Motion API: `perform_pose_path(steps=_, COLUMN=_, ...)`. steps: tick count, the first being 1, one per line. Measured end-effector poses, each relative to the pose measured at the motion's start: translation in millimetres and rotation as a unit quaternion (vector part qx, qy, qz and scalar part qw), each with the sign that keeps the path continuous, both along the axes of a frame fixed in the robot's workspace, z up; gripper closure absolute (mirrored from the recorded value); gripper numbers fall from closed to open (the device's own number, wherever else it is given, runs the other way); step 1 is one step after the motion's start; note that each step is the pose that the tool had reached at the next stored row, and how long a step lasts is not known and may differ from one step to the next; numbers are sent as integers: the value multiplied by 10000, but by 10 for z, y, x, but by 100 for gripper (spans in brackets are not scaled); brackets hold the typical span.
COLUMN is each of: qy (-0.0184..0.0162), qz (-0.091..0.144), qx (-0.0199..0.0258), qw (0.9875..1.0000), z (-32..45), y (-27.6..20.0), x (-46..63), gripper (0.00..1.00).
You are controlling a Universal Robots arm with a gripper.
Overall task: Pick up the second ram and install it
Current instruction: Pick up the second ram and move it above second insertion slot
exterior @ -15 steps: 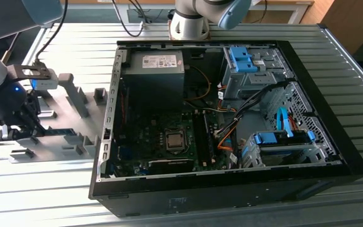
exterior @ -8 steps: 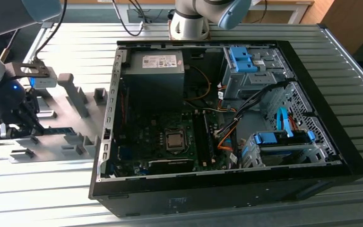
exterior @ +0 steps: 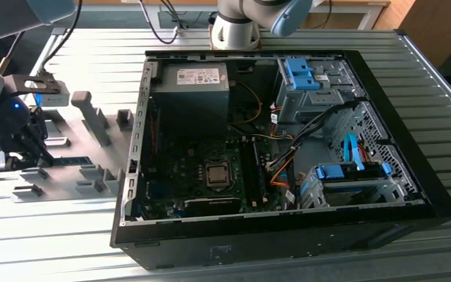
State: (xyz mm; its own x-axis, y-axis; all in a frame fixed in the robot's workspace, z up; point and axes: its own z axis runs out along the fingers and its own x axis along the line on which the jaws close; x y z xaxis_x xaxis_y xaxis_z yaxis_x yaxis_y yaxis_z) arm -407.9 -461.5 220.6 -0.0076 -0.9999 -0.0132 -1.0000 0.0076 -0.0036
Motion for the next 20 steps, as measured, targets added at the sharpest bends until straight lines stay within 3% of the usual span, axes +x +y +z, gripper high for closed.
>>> perform_pose_path(steps=20, qy=0, qz=0, qx=0, qw=10000, z=86, y=0, x=0, gripper=86)
